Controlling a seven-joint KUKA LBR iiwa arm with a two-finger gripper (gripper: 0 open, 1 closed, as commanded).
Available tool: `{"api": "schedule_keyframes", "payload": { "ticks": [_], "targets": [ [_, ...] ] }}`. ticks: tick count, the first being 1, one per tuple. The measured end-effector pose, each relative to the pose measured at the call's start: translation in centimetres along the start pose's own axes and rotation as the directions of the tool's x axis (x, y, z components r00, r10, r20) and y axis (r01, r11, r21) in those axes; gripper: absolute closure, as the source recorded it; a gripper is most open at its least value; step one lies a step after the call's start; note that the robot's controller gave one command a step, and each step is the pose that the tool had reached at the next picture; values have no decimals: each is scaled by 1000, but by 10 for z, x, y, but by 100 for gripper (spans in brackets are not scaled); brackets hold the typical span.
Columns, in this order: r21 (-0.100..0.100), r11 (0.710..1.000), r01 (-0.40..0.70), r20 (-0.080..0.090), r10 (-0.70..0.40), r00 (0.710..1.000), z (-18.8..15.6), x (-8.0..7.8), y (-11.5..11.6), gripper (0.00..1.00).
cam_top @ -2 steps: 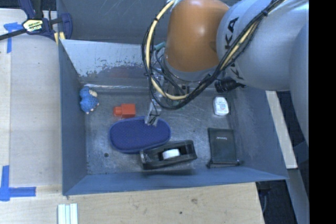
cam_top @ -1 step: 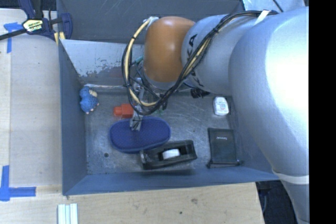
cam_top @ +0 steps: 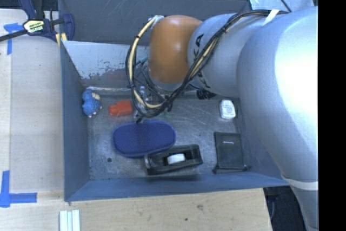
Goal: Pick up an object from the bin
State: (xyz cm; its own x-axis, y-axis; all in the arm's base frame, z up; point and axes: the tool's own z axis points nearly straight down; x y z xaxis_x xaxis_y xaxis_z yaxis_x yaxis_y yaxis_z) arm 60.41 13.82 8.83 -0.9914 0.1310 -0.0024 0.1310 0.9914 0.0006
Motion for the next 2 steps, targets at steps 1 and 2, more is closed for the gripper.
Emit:
{"api": "schedule_keyframes", "payload": {
  "ticks": [1,2],
  "targets": [
    [-1,1000,-1,3,1,1000,-1,-1,0,0],
    [-2,978,-210,1,210,978,15,0,32,0]
  ]
}}
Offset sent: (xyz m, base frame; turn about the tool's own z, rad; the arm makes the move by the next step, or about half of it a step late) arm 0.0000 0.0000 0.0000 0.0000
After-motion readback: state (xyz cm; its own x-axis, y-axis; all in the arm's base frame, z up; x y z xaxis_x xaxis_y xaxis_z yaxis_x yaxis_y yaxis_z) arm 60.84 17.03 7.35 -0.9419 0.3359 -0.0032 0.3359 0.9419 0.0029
